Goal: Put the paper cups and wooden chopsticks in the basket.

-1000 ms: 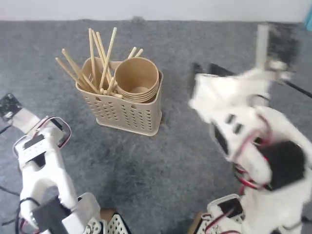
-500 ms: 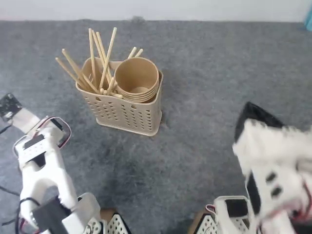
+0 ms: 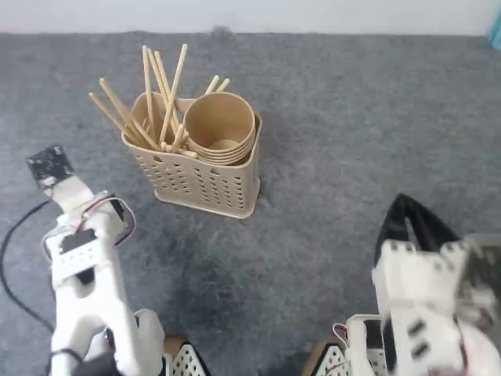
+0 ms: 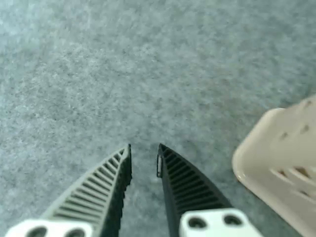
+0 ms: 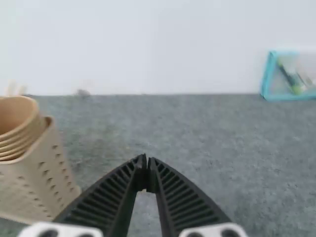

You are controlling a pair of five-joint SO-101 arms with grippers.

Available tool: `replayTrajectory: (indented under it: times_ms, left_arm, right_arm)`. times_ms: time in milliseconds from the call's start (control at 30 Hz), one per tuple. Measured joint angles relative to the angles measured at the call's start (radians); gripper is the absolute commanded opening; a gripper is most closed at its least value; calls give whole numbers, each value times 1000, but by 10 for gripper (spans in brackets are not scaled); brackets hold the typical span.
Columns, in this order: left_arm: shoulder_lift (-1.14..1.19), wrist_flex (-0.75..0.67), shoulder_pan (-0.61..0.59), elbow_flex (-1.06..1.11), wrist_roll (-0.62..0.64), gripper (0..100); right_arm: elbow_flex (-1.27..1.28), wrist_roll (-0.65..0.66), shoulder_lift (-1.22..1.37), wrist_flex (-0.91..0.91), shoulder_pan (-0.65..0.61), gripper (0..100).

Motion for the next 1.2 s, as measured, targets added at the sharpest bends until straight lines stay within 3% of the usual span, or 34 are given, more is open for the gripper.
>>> replayTrajectory:
  times_ms: [300, 467, 700, 867, 1200]
  left_arm:
    - [-282, 0, 78, 166, -14, 80]
    - [-393, 0, 127, 229, -94, 80]
    - [-539, 31, 173, 296, -114, 80]
    - [-637, 115, 213, 328, -176, 80]
    - [-881, 331, 293, 402, -213, 80]
  right_arm:
    - [471, 57, 3, -365, 189, 8]
    - [700, 71, 18, -480, 212, 8]
    - [988, 75, 18, -598, 201, 8]
    - [1079, 75, 18, -586, 161, 8]
    - [1080, 75, 12, -351, 167, 9]
